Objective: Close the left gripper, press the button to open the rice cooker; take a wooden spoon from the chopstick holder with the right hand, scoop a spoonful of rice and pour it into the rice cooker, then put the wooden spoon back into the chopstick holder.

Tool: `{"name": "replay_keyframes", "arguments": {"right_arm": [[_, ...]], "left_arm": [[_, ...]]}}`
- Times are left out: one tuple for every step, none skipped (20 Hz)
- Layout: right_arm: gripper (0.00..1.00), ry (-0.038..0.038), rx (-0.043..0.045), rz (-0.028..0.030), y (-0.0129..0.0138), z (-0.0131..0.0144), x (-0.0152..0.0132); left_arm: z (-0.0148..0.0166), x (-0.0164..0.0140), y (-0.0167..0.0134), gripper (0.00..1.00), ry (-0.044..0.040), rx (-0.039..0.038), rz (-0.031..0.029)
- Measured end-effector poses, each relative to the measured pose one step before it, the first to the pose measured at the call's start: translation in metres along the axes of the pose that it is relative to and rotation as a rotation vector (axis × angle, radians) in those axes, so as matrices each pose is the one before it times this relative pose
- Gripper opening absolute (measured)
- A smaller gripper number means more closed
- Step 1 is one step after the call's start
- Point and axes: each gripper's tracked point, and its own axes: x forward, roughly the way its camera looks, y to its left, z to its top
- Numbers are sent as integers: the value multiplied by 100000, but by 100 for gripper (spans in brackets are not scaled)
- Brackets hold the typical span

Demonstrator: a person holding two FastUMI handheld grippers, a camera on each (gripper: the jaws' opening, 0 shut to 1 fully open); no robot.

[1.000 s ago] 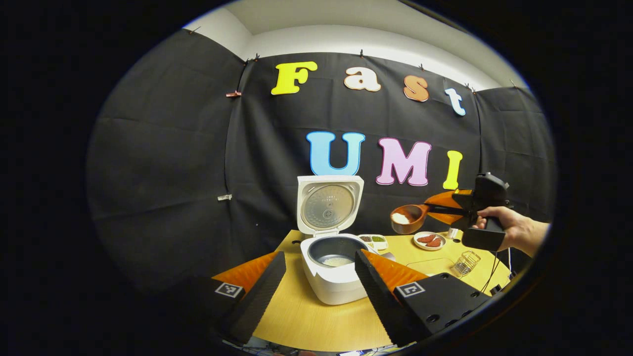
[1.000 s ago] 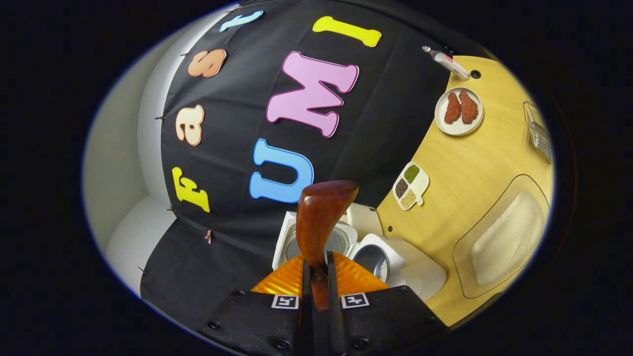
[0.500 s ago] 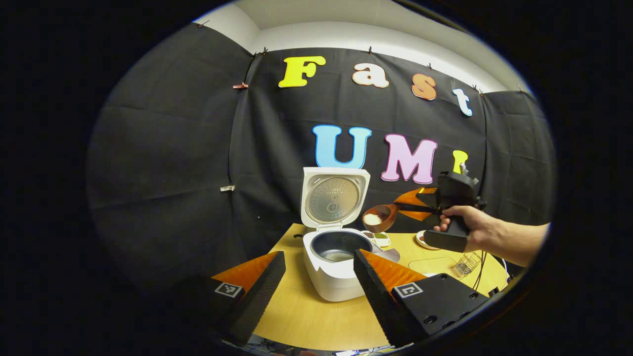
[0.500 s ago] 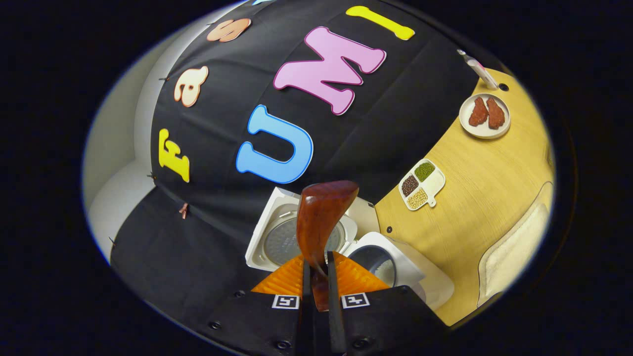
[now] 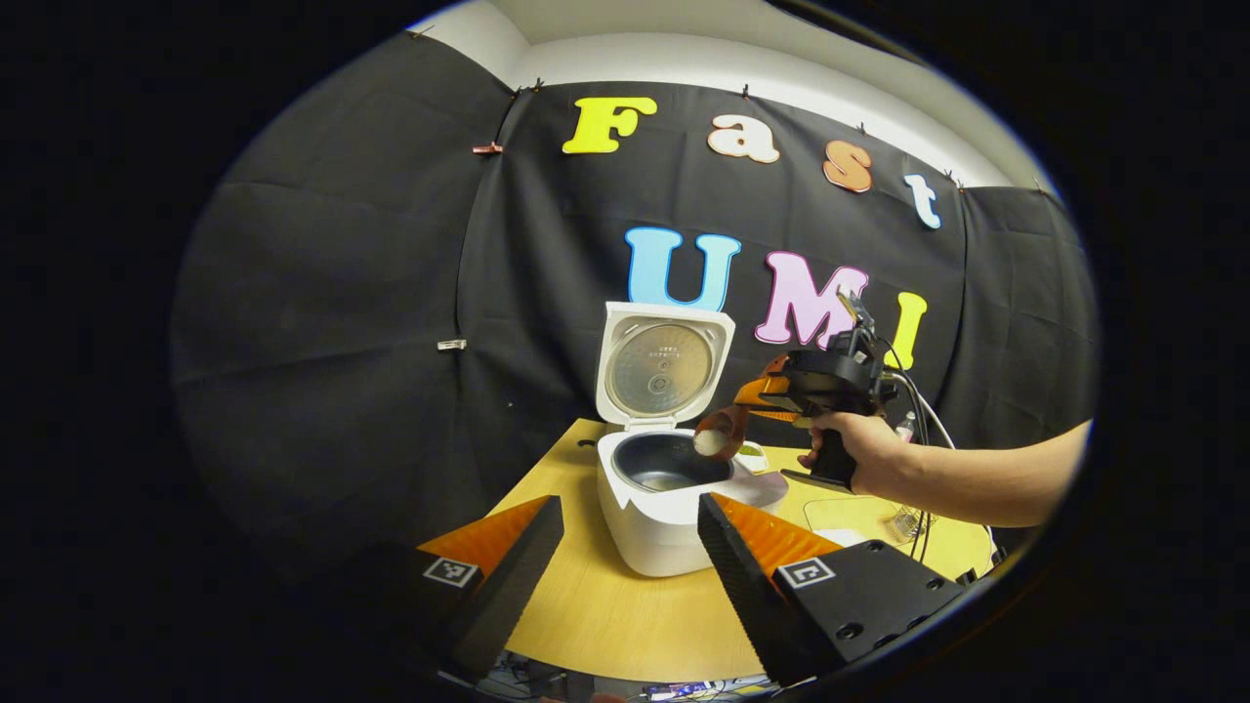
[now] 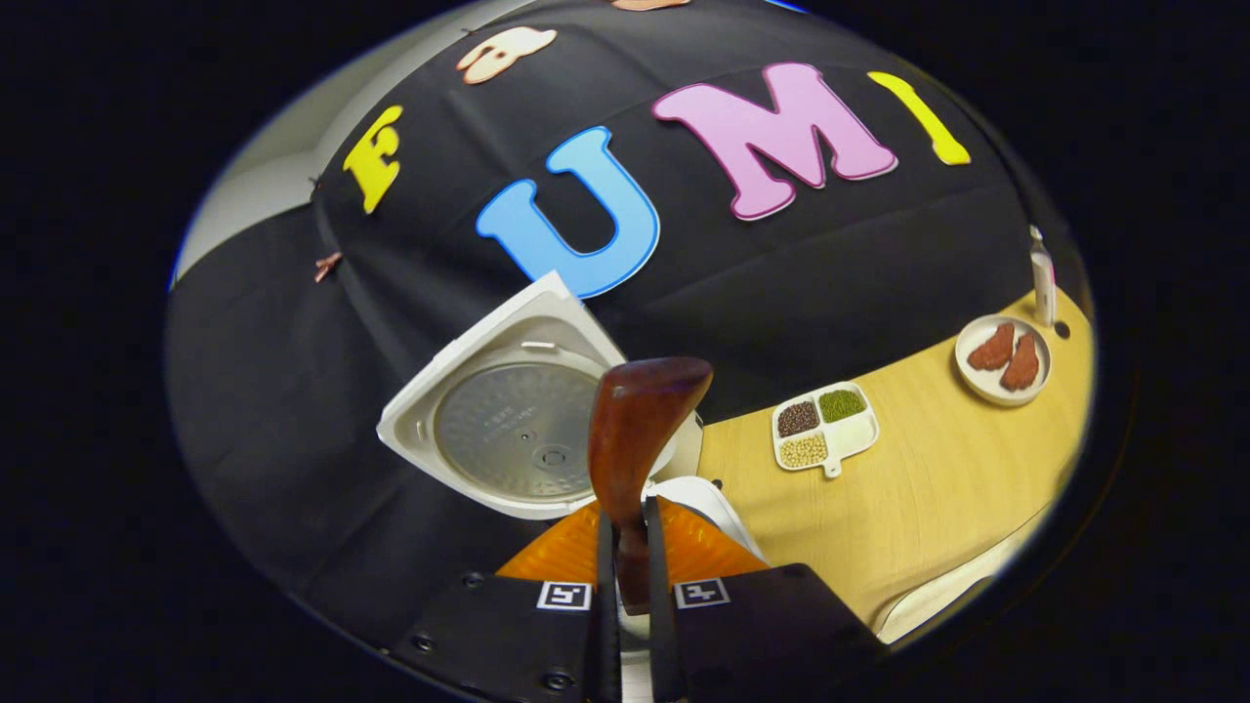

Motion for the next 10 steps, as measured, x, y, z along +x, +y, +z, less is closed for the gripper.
{"name": "replay_keyframes", "arguments": {"right_arm": [[16, 498, -4985, -136, 297, -260, 452], [16, 862, -4585, 304, 270, -311, 378], [16, 747, -4033, 685, 437, -276, 315], [16, 168, -3585, 529, 393, -79, 292], [16, 213, -2979, 43, 338, -96, 185], [16, -168, -2818, -15, 297, -15, 75], [16, 597, -3147, -343, 243, -132, 166], [16, 615, -3402, -93, 191, -247, 99], [16, 256, -3569, -28, 244, -56, 140], [16, -127, -3421, -44, 59, 60, 157]], "left_arm": [[-78, -78, -17, 95, 429, -729, -127], [-267, -146, -215, 95, 553, -1109, -841], [-166, -86, -224, 96, 330, -847, -581], [-285, -194, -116, 95, 337, -245, -427], [-92, -175, 5, 96, 126, 418, 79], [-162, -184, 167, 96, 87, 510, 378], [27, -179, 5, 95, -96, 183, 115], [-203, -376, 108, 96, -280, -92, 85], [-70, -168, 176, 98, -139, -166, 133], [-191, -60, 197, 95, -23, -68, 13]]}}
